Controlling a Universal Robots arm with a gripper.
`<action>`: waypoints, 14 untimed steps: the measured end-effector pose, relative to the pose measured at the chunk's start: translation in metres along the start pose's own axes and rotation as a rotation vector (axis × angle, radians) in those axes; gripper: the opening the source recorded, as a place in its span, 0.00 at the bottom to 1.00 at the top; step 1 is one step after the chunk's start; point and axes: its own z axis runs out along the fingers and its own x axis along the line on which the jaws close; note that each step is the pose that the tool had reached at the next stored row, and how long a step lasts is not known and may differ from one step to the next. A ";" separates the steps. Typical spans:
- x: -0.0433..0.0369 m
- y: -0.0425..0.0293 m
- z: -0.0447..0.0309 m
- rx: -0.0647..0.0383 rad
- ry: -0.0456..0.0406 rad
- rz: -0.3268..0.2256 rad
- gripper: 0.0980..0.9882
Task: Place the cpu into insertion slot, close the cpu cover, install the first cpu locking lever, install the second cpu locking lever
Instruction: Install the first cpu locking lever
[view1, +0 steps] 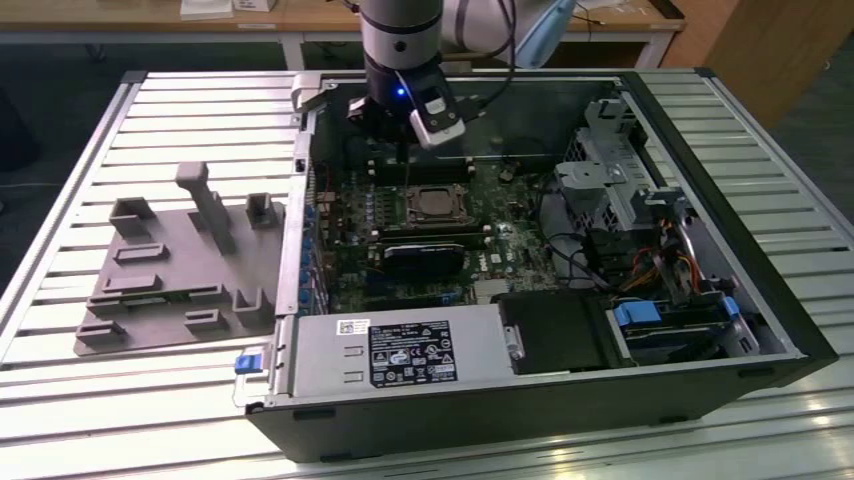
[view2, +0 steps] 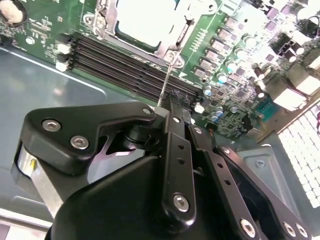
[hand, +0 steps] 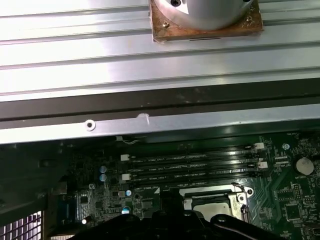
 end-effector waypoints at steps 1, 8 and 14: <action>-0.0012 0.0001 0.0000 0.000 0.0000 0.000 0.00; -0.0082 0.0009 0.0004 0.000 0.0000 0.000 0.00; -0.0142 0.0015 0.0007 0.000 0.0000 0.000 0.00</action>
